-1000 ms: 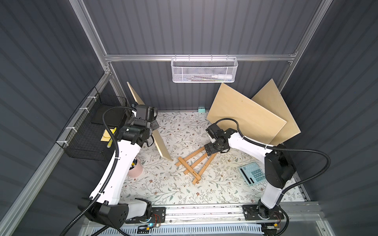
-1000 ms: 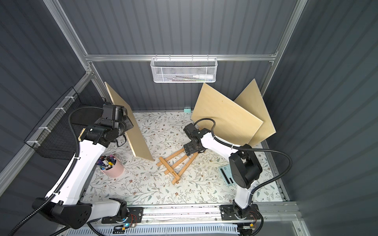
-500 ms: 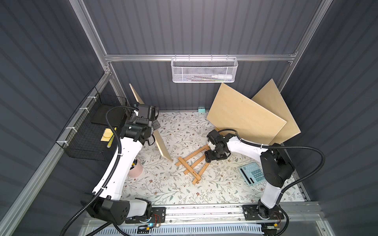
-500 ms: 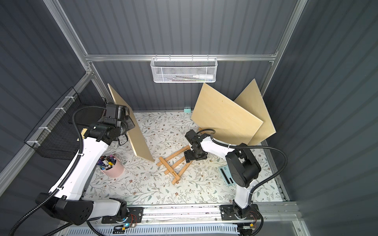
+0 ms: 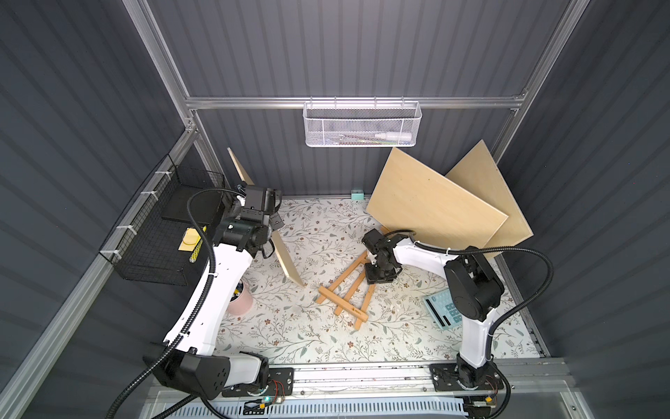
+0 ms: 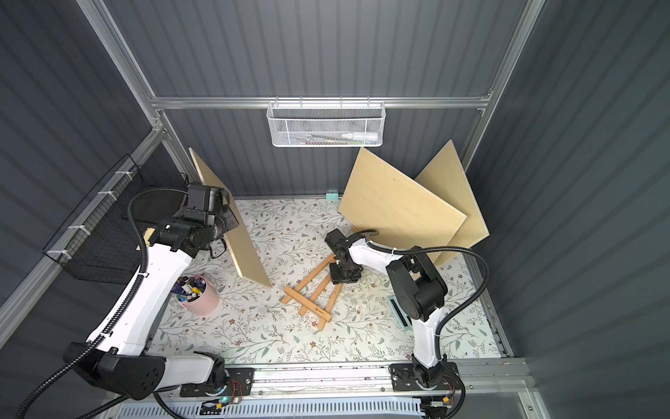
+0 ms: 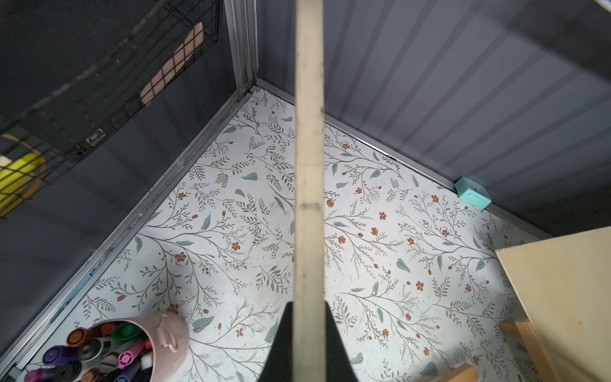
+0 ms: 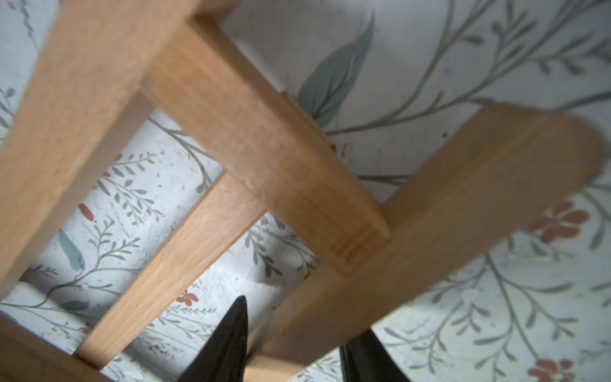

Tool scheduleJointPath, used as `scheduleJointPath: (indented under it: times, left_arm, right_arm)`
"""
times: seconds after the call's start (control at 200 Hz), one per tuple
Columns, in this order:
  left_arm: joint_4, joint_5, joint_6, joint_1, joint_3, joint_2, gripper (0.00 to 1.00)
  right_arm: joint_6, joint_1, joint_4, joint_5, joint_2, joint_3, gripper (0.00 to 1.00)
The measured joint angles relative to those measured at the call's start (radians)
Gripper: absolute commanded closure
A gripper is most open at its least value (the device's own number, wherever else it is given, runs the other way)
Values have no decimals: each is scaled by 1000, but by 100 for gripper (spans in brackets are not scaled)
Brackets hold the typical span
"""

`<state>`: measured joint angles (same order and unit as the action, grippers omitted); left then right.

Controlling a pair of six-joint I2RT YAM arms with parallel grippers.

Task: Assemble the easel
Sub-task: Pick up the easel at the center of the board, then place the easel at the center of the board.

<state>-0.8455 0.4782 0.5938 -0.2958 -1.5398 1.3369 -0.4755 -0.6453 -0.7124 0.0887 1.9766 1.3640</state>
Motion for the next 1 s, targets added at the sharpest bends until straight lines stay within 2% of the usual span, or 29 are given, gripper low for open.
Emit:
scheduleJointPath:
  times: [0.125, 0.21, 0.39, 0.635, 0.725, 0.87, 1.001]
  left_arm:
    - [0, 4, 0, 0, 0, 0, 100]
    - [0, 7, -3, 0, 0, -3, 100]
    - [-1, 21, -15, 0, 0, -16, 100]
    - [-2, 31, -26, 0, 0, -26, 100]
    - [-6, 30, -26, 0, 0, -26, 100]
    - [-8, 25, -26, 0, 0, -26, 100]
    - [-8, 16, -25, 0, 0, -26, 100]
  right_arm:
    - [-13, 2, -1, -13, 37, 40, 58]
    - [-16, 2, -3, -17, 55, 61, 60]
    - [-22, 4, 25, -10, 71, 81, 86]
    - [-22, 6, 28, -26, 45, 97, 95]
    - [-26, 11, -38, -36, 31, 192, 96]
    - [-48, 45, -169, -32, 26, 443, 99]
    - [-74, 97, -202, -21, -19, 497, 100]
